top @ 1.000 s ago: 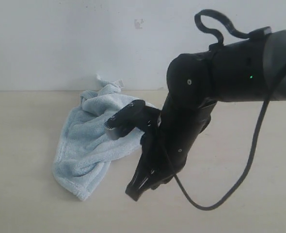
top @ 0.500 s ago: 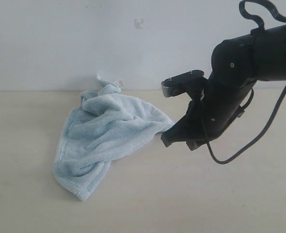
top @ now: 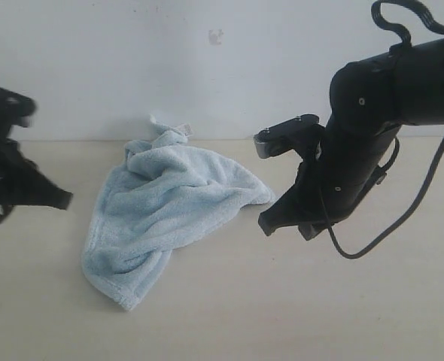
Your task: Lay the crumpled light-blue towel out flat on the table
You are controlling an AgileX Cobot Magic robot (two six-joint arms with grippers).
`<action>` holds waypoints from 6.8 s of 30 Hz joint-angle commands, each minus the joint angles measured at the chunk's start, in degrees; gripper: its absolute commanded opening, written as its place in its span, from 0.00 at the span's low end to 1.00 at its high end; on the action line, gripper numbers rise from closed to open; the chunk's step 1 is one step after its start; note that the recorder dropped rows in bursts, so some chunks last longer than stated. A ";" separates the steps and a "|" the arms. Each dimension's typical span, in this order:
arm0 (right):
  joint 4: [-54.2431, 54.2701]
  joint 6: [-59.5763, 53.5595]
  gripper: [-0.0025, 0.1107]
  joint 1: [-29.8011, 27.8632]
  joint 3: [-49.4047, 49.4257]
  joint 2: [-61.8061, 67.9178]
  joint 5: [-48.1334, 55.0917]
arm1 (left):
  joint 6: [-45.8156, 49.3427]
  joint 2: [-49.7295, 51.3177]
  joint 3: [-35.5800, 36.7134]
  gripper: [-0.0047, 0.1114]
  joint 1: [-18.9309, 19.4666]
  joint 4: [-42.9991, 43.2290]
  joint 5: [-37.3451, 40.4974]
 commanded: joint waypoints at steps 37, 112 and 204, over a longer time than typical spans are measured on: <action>-0.31 0.00 0.02 -0.13 -0.26 -0.51 1.58 | 24.15 -1.18 -18.08 0.07 -10.90 -15.64 28.08; 17.83 -17.06 0.02 -0.13 -0.26 -0.52 -2.24 | 21.57 6.14 -6.21 0.62 9.12 -34.82 21.64; 43.17 -13.28 0.46 1.89 -38.21 21.80 -5.62 | 75.56 -11.33 11.96 0.07 -9.73 -84.02 48.60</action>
